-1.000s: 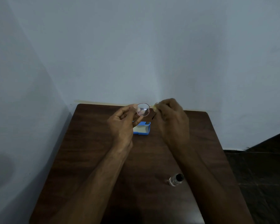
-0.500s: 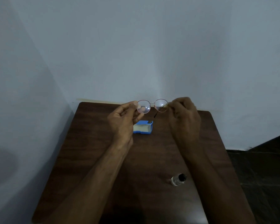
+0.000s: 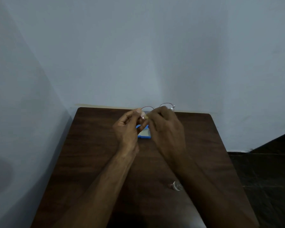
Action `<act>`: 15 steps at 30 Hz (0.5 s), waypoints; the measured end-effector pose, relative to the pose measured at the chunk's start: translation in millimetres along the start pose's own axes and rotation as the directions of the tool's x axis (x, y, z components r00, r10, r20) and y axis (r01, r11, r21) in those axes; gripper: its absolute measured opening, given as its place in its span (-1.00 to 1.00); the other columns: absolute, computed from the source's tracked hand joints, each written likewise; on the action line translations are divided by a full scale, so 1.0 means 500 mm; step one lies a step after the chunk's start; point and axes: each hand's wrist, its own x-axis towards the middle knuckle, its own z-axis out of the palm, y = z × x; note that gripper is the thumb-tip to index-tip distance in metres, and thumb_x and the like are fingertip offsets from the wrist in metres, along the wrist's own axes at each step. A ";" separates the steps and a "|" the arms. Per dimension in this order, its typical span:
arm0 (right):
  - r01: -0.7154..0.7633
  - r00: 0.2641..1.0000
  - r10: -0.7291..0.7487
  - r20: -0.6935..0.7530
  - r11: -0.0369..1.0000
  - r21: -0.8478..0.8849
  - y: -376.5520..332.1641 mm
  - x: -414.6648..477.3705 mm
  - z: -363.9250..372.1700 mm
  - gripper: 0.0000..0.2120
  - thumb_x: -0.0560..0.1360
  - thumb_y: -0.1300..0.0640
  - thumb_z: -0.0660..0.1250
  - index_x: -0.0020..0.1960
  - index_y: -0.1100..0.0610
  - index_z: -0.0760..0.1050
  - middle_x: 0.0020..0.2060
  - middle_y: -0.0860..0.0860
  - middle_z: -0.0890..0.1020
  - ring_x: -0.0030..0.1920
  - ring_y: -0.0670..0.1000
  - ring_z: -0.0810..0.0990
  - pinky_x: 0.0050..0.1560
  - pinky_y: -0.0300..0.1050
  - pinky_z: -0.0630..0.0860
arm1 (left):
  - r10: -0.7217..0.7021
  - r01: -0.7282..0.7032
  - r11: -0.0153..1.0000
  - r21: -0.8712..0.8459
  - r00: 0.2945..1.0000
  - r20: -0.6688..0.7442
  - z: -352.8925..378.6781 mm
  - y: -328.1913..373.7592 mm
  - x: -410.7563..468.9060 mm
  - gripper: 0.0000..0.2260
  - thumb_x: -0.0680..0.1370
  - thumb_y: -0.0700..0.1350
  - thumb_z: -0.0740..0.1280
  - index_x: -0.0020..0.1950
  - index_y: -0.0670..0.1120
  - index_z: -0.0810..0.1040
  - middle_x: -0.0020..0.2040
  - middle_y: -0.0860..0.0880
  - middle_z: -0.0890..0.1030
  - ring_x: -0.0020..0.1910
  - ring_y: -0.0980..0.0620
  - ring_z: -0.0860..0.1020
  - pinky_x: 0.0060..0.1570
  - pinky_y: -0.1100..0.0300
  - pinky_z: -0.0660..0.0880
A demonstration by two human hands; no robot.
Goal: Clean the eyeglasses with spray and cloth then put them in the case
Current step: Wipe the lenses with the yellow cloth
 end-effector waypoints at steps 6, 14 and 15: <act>-0.082 0.993 0.080 -0.093 0.996 -0.024 0.015 0.015 -0.012 -0.89 0.43 0.34 0.49 -0.10 0.16 0.65 -0.10 0.06 0.62 -0.13 0.11 0.59 -0.28 -0.03 0.53 | 0.049 -0.049 0.999 0.024 0.999 0.001 0.012 -0.006 -0.010 -0.91 0.60 -0.26 0.47 0.05 -0.29 0.72 -0.22 -0.08 0.73 -0.29 0.06 0.68 -0.14 0.04 0.72; -0.046 0.996 0.050 -0.073 0.997 0.059 -0.006 0.007 -0.016 -0.89 0.50 0.27 0.43 0.01 0.18 0.67 0.01 0.06 0.64 -0.03 0.08 0.62 -0.16 0.02 0.60 | 0.097 -0.098 0.995 0.025 0.994 0.052 0.014 0.000 -0.022 -0.92 0.62 -0.29 0.45 0.06 -0.27 0.72 -0.23 -0.06 0.75 -0.26 0.04 0.73 -0.19 0.16 0.70; -0.088 0.991 0.091 -0.099 0.995 0.035 0.007 0.016 -0.021 -0.91 0.50 0.27 0.46 -0.01 0.17 0.67 0.00 0.05 0.64 -0.04 0.07 0.62 -0.18 0.03 0.60 | 0.107 -0.109 0.994 0.022 0.992 0.064 0.014 0.001 -0.024 -0.92 0.61 -0.30 0.45 0.07 -0.28 0.72 -0.20 -0.10 0.76 -0.22 0.00 0.75 -0.14 0.12 0.72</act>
